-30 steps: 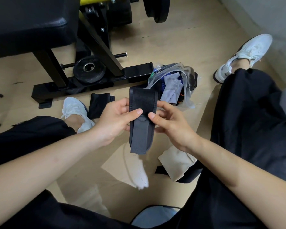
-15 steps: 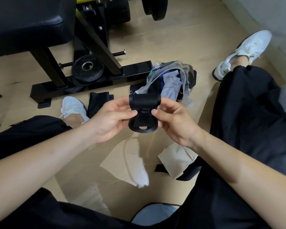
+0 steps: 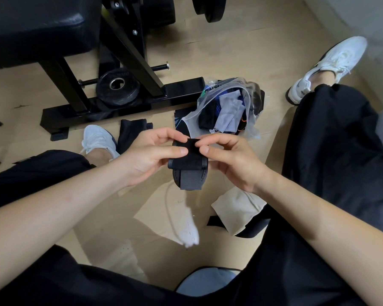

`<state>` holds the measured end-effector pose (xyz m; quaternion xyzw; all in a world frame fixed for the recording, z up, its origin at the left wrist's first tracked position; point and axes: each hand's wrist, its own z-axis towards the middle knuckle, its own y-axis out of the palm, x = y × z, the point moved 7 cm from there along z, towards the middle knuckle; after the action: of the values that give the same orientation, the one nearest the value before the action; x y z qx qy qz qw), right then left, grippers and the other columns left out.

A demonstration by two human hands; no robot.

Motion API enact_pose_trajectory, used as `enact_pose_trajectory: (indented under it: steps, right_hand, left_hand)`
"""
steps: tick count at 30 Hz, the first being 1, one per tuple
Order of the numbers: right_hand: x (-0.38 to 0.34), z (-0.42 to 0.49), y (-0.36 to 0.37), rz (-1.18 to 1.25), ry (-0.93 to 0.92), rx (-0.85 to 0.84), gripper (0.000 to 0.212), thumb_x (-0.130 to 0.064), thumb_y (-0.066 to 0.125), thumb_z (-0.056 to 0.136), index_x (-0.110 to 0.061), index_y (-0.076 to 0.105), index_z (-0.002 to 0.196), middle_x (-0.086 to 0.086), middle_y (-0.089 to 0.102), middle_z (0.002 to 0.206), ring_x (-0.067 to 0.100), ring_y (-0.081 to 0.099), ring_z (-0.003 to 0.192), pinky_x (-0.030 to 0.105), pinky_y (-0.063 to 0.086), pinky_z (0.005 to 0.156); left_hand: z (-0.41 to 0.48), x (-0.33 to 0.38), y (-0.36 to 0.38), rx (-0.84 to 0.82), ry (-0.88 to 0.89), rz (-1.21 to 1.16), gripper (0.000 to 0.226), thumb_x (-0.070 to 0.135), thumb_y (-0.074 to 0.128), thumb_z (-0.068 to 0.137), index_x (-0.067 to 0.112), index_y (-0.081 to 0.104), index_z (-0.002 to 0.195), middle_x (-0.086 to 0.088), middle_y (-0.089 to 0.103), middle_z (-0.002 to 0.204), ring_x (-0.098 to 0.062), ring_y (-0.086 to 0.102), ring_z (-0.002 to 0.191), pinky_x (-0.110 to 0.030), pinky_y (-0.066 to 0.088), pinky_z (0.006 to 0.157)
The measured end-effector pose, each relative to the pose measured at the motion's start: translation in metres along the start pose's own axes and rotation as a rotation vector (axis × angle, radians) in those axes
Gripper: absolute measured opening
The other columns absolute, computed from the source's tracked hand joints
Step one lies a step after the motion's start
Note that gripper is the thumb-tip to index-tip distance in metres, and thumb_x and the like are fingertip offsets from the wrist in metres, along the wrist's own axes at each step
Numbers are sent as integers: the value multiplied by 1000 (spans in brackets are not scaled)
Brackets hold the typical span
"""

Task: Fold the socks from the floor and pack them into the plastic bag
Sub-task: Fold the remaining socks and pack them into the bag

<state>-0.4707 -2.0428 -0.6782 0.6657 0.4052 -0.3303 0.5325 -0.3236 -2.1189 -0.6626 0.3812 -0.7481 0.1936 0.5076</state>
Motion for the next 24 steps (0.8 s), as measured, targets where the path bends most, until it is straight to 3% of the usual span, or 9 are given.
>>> enact_pose_trajectory:
  steps: [2,5,8,10,13,18,22,24]
  right_hand:
    - [-2,-1,0,-55,-4,-11,21,-2,71,82,-7,69,102,15,67,110,28,67,86,32,58,66]
    - [-1,-1,0,-129,-12,-55,30,7,69,85,-9,65,110,8,65,113,28,67,81,34,57,68]
    - [-2,3,-4,-223,-102,-31,34,8,73,79,-15,69,104,2,66,106,26,58,70,38,54,69]
    - [-5,3,-8,-285,-174,5,33,6,72,79,-19,70,101,3,66,109,24,57,71,43,52,72]
    - [-10,3,-12,-422,-272,42,32,9,71,81,-15,68,103,9,63,114,23,63,80,36,55,74]
    - [-17,5,-21,-824,-300,-11,23,-4,77,81,-20,72,98,1,60,121,17,63,101,31,54,82]
    - [-56,4,-67,-1123,-462,335,20,-17,75,83,-25,73,101,2,53,127,27,53,113,32,48,89]
    - [-63,8,-89,-1292,-375,492,31,-20,76,82,-27,71,112,4,44,138,30,39,123,30,37,98]
  left_hand:
    - [-1,3,-1,43,51,14,29,-8,79,71,15,71,87,-3,73,105,-19,70,89,-25,56,73]
    - [-1,5,-6,124,121,49,33,-2,81,66,20,73,89,1,75,105,-22,71,91,-31,58,78]
    - [-1,4,-7,188,149,129,45,10,81,68,24,66,108,-1,70,115,-21,68,89,-34,59,78]
    - [-1,-3,-2,171,77,184,46,21,79,77,26,62,119,-4,69,119,-20,71,96,-40,61,80]
    - [-4,-12,9,94,-16,217,31,19,68,96,17,61,126,-5,74,116,-22,73,103,-41,62,79]
    - [-4,-12,6,169,75,327,29,10,69,94,11,64,122,-12,73,102,-25,70,82,-30,60,62]
    - [0,-9,5,204,131,403,27,10,70,93,16,64,119,-7,72,94,-32,64,72,-28,57,59]
    - [2,-5,8,217,160,428,37,11,71,92,25,58,124,-4,73,90,-37,67,74,-36,60,62]
